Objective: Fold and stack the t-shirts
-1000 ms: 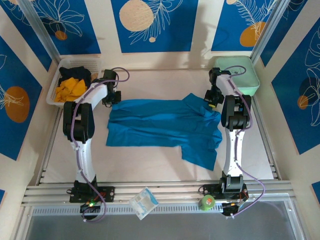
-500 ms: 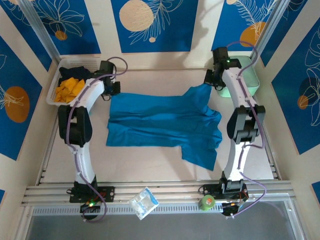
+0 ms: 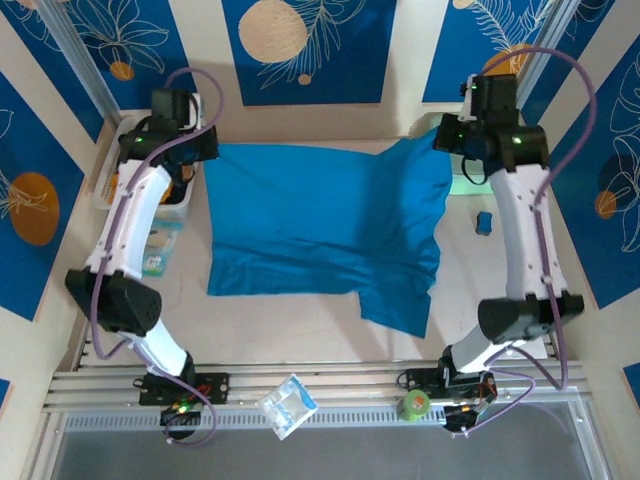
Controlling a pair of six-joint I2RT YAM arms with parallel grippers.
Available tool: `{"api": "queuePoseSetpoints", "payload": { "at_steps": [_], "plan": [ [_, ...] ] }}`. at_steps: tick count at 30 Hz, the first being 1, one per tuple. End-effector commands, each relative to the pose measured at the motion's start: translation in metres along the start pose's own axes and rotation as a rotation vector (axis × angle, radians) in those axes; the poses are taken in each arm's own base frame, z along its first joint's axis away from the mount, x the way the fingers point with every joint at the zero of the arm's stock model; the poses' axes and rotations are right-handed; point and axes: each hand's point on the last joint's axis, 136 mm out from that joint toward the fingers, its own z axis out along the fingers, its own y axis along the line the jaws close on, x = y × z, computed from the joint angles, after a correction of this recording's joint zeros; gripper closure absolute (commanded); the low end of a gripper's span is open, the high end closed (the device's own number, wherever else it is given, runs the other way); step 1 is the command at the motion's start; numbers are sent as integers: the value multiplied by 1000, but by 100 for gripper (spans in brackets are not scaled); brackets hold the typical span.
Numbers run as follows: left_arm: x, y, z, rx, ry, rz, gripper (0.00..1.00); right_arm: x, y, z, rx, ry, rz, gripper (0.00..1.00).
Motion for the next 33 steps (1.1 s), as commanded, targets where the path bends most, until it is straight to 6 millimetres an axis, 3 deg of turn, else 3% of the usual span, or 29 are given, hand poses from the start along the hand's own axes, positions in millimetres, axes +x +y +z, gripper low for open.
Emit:
{"api": "queuePoseSetpoints", "payload": {
  "at_steps": [1,6,10,13,16,19,24,28,33],
  "plan": [
    [-16,-1,-65,7,-79,13,100,-25,7,-84,-59,-171,-31,100],
    [-32,-6,-144,65,-218,11,100,-41,12,-184,-135,-367,-30,100],
    [-38,-12,-211,134,-347,14,100,-42,18,-264,-228,-515,-27,100],
    [-39,-17,-261,193,-464,35,100,-37,24,-314,-310,-606,-28,100],
    [-37,-16,-307,215,-580,47,100,-29,29,-352,-381,-677,-29,100],
    [-32,-10,-347,210,-673,50,100,-24,30,-376,-418,-728,-26,100],
    [-25,5,-390,157,-770,43,100,-23,29,-397,-442,-788,-13,100],
    [-28,11,-399,117,-795,51,100,-34,29,-395,-434,-812,-11,100],
    [-43,14,-381,61,-785,72,100,-61,34,-363,-401,-789,-19,100]
  ]
}}
